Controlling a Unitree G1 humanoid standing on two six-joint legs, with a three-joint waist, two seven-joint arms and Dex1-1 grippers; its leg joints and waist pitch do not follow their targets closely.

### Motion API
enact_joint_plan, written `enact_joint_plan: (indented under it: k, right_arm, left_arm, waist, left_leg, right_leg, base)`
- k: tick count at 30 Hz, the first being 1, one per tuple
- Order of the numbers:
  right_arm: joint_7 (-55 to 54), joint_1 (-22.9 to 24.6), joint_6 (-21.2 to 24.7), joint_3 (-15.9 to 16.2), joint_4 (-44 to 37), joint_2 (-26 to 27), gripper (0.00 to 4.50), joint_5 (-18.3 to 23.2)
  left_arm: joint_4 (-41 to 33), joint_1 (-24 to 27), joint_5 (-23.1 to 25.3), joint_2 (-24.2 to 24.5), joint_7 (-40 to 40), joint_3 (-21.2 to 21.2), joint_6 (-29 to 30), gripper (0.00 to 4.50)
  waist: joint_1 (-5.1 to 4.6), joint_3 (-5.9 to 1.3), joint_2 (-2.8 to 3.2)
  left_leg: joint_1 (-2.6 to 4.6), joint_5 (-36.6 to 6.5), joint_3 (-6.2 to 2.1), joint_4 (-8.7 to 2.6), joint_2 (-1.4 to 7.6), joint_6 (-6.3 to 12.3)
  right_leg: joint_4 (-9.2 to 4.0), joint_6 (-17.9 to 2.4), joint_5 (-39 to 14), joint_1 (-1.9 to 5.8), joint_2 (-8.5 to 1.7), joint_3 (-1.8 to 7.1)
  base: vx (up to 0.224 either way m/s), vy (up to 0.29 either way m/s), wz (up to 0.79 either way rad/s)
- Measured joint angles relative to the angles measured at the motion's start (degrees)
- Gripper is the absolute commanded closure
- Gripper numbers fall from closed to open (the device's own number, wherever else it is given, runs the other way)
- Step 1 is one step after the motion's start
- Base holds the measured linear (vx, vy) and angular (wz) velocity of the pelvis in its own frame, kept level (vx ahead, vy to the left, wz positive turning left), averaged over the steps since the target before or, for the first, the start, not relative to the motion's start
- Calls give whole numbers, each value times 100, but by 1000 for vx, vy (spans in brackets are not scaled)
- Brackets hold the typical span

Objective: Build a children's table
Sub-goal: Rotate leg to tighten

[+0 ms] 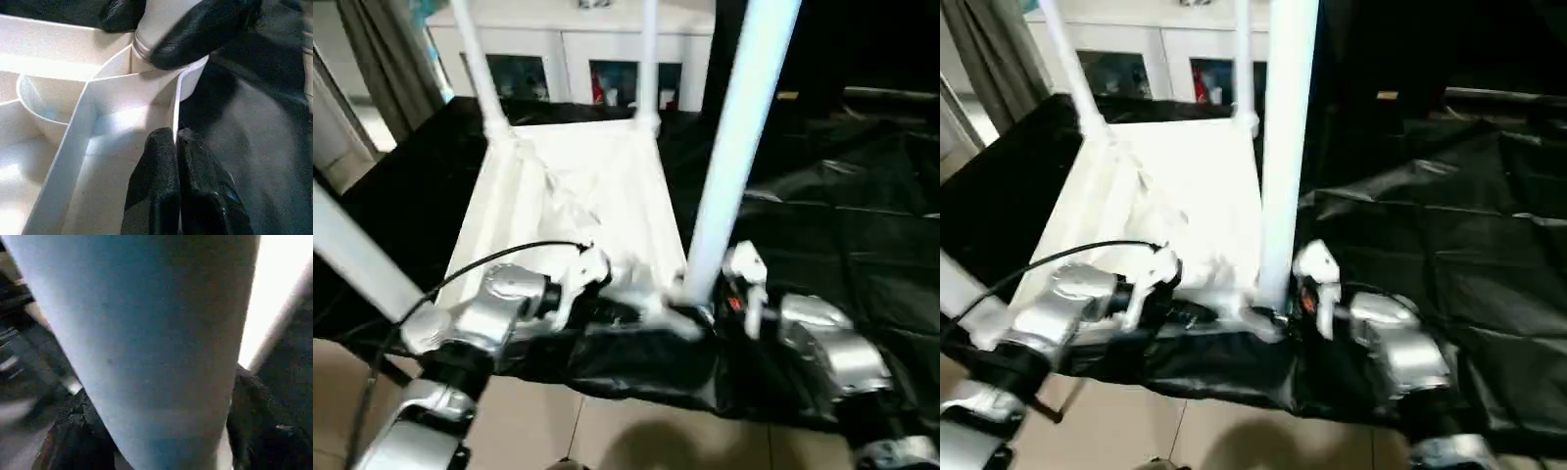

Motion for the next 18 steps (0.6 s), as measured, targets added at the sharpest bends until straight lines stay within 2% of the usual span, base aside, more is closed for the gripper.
enact_joint_plan:
  k: [6,8,11,12,14,18]
  right_arm:
    - [-2001,-337,-16,-410,453,688,207,-311]
    - [-2341,-417,-30,-444,559,763,207,-345]
    - [-2363,-445,-159,-445,663,777,207,-418]
    - [-2328,-422,-197,-467,658,778,172,-397]
    - [-2165,-348,-195,-551,586,777,135,-327]
    - [-1448,-214,-46,-554,334,590,108,-189]
  left_arm:
    - [421,-257,308,-577,1198,51,-41,450]
    - [497,-307,369,-696,1408,50,-46,450]
    - [558,-322,381,-735,1472,50,-80,450]
    - [570,-323,382,-747,1471,49,-93,450]
    - [569,-323,382,-751,1429,39,-98,450]
    - [511,-318,361,-627,1085,40,-97,450]
  waist:
    - [-122,-1,2]
    - [-142,-1,3]
    - [-150,-9,18]
    - [-150,-15,28]
    - [-150,-20,32]
    - [-148,-24,35]
  left_leg:
    - [11,2,-6,-22,-12,-2]
    - [10,2,-7,-22,-19,-2]
    - [9,2,-9,-35,-22,-1]
    - [8,2,-9,-55,-28,0]
    - [10,4,-7,-68,-41,3]
    - [10,5,-9,-69,-40,4]
  right_leg:
    - [-28,7,-4,1,0,4]
    - [-34,9,-6,3,-2,10]
    - [-77,9,-6,12,-3,6]
    - [-108,9,-6,19,-3,7]
    - [-119,7,-4,26,-7,17]
    - [-111,3,8,31,-6,14]
  base:
    - [0,0,0]
    - [0,0,0]
    - [0,0,0]
    - [0,0,0]
    - [0,0,0]
    - [0,0,0]
